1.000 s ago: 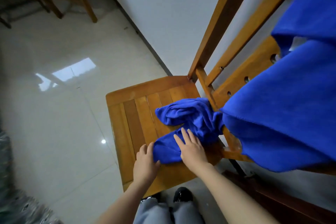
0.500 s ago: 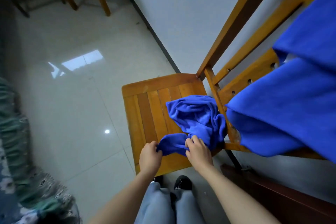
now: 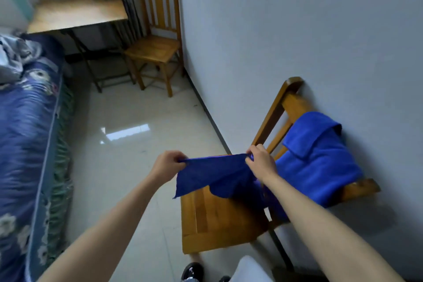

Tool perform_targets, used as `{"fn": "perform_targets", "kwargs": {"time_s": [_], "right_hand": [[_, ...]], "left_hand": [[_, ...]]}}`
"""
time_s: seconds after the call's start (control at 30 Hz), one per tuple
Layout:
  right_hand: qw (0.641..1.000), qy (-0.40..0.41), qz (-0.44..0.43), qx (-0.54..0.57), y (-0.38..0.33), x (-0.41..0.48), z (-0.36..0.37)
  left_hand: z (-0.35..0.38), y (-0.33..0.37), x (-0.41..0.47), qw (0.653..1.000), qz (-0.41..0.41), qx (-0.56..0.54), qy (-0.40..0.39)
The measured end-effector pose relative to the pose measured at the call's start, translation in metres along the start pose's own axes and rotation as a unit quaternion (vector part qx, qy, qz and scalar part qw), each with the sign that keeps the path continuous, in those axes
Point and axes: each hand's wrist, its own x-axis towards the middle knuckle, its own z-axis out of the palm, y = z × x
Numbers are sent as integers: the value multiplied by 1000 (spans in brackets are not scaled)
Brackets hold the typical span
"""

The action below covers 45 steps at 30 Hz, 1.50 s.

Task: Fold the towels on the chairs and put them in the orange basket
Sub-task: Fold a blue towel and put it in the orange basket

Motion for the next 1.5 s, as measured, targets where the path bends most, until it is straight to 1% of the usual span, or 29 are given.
{"fn": "perform_targets", "kwargs": {"time_s": [0.07,0.13,0.3,0.37,0.43,0.53,0.67,0.73,0.8,0.87,0.9,0.97,1.13,1.23,1.3,1.4,1.5], "right_hand": [[1000,14,-19,-13,-3,2,-28],[998,16,-58,-21,-8,5,-54],[989,34,-138,-49,-38,7,-114],[988,51,-142,-9,-48,10,-130],[990,46,-119,59,-59,10,-143],[983,-6,-90,161,-75,7,-157],[961,-93,-83,245,-90,-4,-157],[951,-111,-85,277,-93,-8,-151],[941,-107,-101,306,-101,-10,-147],[926,-66,-137,345,-117,-12,-152],[914,-43,-162,370,-129,-13,-158],[894,-12,-198,402,-153,-14,-172],[888,29,-214,406,-186,-16,-190],[897,62,-264,350,-192,-15,-198],[910,56,-296,284,-202,-15,-202],[918,35,-328,219,-213,-13,-203],[929,31,-340,141,-219,-9,-201]], "left_hand": [[-31,21,-7,998,26,-55,7],[-60,42,-15,991,45,-125,28],[-114,97,-34,957,135,-236,98],[-126,117,-39,935,151,-299,115],[-135,135,-43,914,162,-348,129],[-147,160,-50,907,170,-363,133],[-161,187,-57,897,192,-373,141],[-169,198,-58,899,214,-351,149],[-175,206,-57,920,223,-279,159],[-174,210,-55,945,225,-172,162],[-172,211,-54,952,232,-122,158],[-166,211,-53,957,245,-62,145],[-159,200,-52,955,267,19,131],[-159,192,-52,951,276,58,124],[-159,187,-52,951,273,71,126],[-159,181,-48,949,271,82,137],[-160,177,-46,948,271,90,143]]}}
